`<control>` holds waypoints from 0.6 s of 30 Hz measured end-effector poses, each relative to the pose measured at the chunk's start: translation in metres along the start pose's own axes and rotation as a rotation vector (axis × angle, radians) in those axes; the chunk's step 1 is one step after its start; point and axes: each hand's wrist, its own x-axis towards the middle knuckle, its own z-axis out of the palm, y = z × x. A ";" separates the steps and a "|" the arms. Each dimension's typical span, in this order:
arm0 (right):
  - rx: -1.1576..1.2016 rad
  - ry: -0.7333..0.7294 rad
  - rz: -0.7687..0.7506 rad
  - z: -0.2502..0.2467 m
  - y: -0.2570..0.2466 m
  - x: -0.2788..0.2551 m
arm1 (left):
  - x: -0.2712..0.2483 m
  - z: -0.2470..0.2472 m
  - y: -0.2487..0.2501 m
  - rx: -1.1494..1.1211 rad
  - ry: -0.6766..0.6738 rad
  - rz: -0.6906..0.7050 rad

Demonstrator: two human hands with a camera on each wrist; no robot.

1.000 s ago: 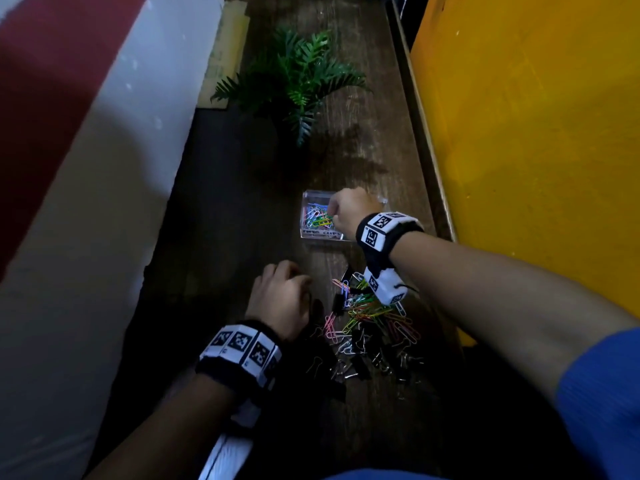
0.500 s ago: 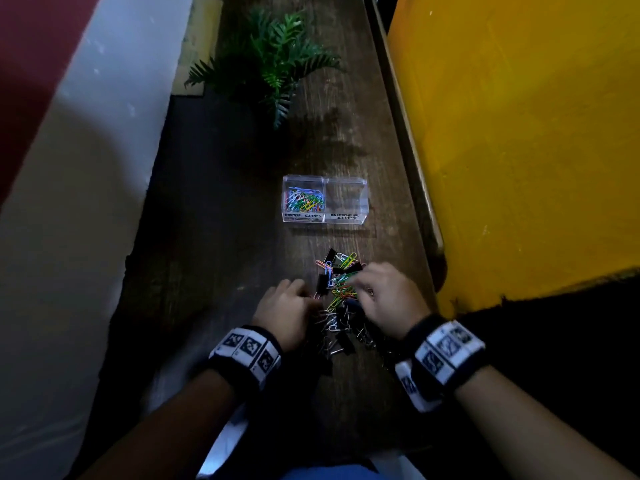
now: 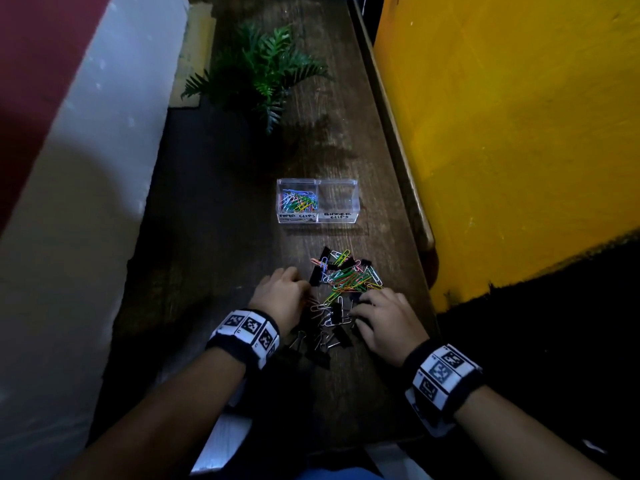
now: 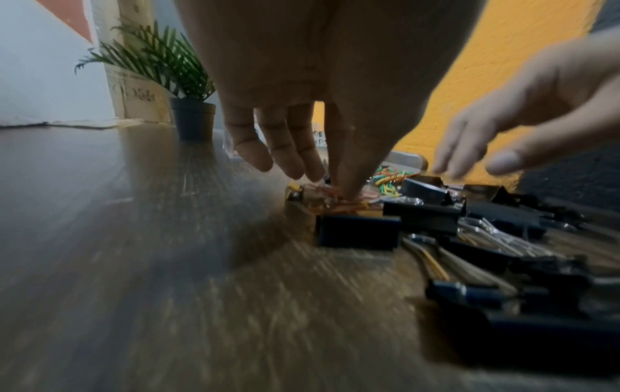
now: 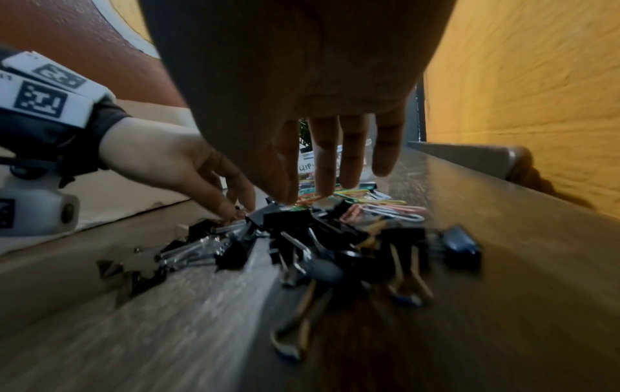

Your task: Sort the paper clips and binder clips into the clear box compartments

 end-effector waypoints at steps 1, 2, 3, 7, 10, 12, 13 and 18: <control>0.001 0.006 -0.009 -0.001 -0.003 0.003 | 0.000 0.001 0.000 0.013 -0.015 -0.005; 0.000 0.008 -0.016 -0.002 -0.006 0.007 | 0.000 0.001 0.000 0.025 -0.020 -0.007; -0.004 0.008 -0.019 -0.002 -0.009 0.012 | 0.000 0.001 0.001 0.034 -0.019 -0.009; -0.043 -0.003 -0.027 -0.005 -0.019 0.031 | 0.002 -0.001 0.003 0.008 -0.006 -0.024; -0.060 -0.027 -0.040 -0.007 -0.024 0.044 | 0.001 -0.003 0.001 -0.166 0.117 -0.090; -0.072 -0.046 -0.055 -0.009 -0.026 0.050 | 0.000 -0.008 -0.001 -0.323 0.208 -0.183; -0.070 -0.054 -0.070 -0.009 -0.027 0.052 | 0.000 -0.011 -0.002 -0.389 0.233 -0.239; -0.055 -0.155 -0.122 -0.010 -0.032 0.057 | 0.001 -0.010 -0.011 -0.655 0.295 -0.380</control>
